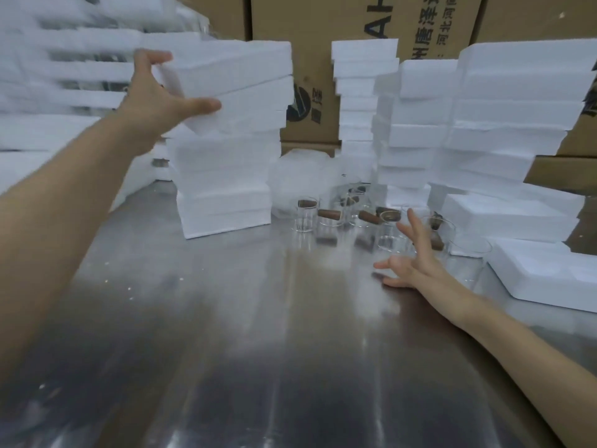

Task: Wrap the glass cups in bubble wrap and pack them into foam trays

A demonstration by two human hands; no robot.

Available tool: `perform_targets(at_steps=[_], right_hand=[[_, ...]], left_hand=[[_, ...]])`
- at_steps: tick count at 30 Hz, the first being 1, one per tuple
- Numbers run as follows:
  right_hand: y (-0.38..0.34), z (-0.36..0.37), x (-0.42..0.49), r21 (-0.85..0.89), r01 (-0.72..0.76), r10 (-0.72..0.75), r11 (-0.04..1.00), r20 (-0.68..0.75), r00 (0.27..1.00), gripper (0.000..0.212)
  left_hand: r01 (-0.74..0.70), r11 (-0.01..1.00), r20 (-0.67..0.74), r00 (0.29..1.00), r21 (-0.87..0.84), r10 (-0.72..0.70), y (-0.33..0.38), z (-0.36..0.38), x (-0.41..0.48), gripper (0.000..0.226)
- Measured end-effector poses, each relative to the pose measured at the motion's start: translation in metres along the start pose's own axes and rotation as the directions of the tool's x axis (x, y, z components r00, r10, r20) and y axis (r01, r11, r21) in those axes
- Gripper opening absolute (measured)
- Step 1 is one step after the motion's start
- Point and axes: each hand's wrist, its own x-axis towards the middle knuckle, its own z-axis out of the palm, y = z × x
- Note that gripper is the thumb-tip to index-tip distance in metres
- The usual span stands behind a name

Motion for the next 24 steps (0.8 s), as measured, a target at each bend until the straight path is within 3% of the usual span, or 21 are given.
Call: perform_targets(at_steps=[5, 9, 12, 20, 24], right_hand=[[0.002, -0.002, 0.003, 0.030, -0.004, 0.004, 1.000, 0.005, 1.000, 0.090], [0.004, -0.003, 0.004, 0.025, -0.008, 0.007, 1.000, 0.013, 1.000, 0.090], [0.004, -0.003, 0.005, 0.016, -0.011, 0.011, 1.000, 0.018, 1.000, 0.091], [0.004, -0.003, 0.006, 0.008, -0.003, 0.003, 1.000, 0.023, 1.000, 0.083], [0.006, -0.004, 0.006, 0.011, -0.005, 0.005, 1.000, 0.025, 1.000, 0.086]], left_hand=[[0.133, 0.987, -0.022, 0.991, 0.094, -0.132, -0.018, -0.006, 0.034, 0.097], [0.171, 0.979, 0.085, 0.980, 0.114, -0.181, -0.028, -0.003, 0.047, 0.089], [0.186, 0.973, 0.141, 0.969, 0.135, -0.205, -0.036, -0.002, 0.051, 0.083], [0.242, 0.970, 0.120, 0.962, 0.022, -0.243, -0.041, -0.007, 0.052, 0.085], [0.229, 0.970, 0.123, 0.963, 0.086, -0.239, -0.042, -0.009, 0.054, 0.087]])
